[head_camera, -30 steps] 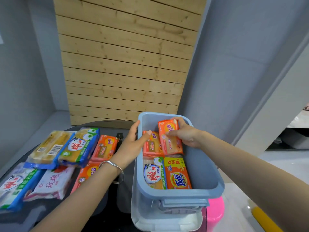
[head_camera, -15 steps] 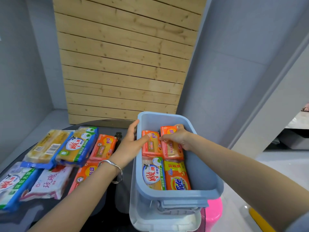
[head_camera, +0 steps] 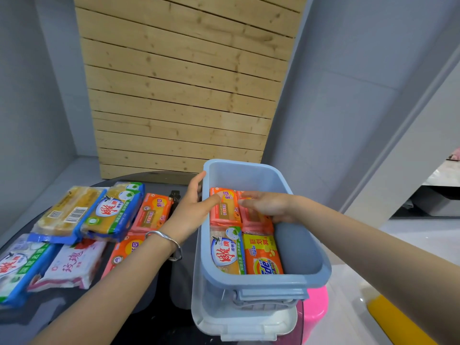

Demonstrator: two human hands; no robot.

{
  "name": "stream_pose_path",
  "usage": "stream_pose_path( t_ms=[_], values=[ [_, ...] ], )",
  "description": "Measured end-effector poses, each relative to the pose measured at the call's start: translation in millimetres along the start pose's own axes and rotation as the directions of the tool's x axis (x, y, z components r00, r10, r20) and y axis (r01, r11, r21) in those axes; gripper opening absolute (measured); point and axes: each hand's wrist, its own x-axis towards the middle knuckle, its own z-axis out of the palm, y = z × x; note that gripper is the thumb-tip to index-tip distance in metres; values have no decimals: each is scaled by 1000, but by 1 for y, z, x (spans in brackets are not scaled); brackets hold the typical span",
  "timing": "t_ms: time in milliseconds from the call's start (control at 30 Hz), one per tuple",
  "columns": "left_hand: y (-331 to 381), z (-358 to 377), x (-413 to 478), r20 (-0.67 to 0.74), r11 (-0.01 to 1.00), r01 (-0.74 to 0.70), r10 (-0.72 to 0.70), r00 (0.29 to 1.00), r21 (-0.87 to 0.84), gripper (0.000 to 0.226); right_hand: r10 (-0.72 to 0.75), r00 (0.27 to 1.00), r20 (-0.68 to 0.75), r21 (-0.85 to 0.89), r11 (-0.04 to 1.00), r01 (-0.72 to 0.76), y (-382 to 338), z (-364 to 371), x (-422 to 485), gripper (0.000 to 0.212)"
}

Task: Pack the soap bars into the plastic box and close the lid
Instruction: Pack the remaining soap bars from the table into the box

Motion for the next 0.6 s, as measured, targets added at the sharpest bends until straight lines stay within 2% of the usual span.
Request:
stream_pose_path(
  t_ms=[100, 167, 267, 367, 533, 600],
  values=[
    [-1, 0, 1, -10, 1000, 5, -5, 1000, -1, 67, -68, 996, 59, -22, 997, 69, 1, 3, -13, 47],
    [-1, -1, 2, -11, 1000, 3, -3, 1000, 5, 68, -161, 986, 42, -109, 980, 164, 2, 1, -19, 60],
    [-2, -2, 3, -16, 1000, 1, 0, 1000, 18, 68, -301, 944, 135, -460, 825, 329, 7, 8, -31, 91],
    [-3, -1, 4, -25, 1000, 4, -4, 1000, 8, 68, -315, 909, 274, -584, 696, 418, 23, 30, -38, 96],
    [-3, 0, 3, -32, 1000, 18, -18, 999, 12, 67, -313, 916, 252, -729, 561, 392, 30, 47, -31, 102],
    [-2, 1, 3, -28, 1000, 19, -19, 999, 9, 67, -337, 913, 230, -741, 548, 389, 30, 48, -30, 101]
  ],
)
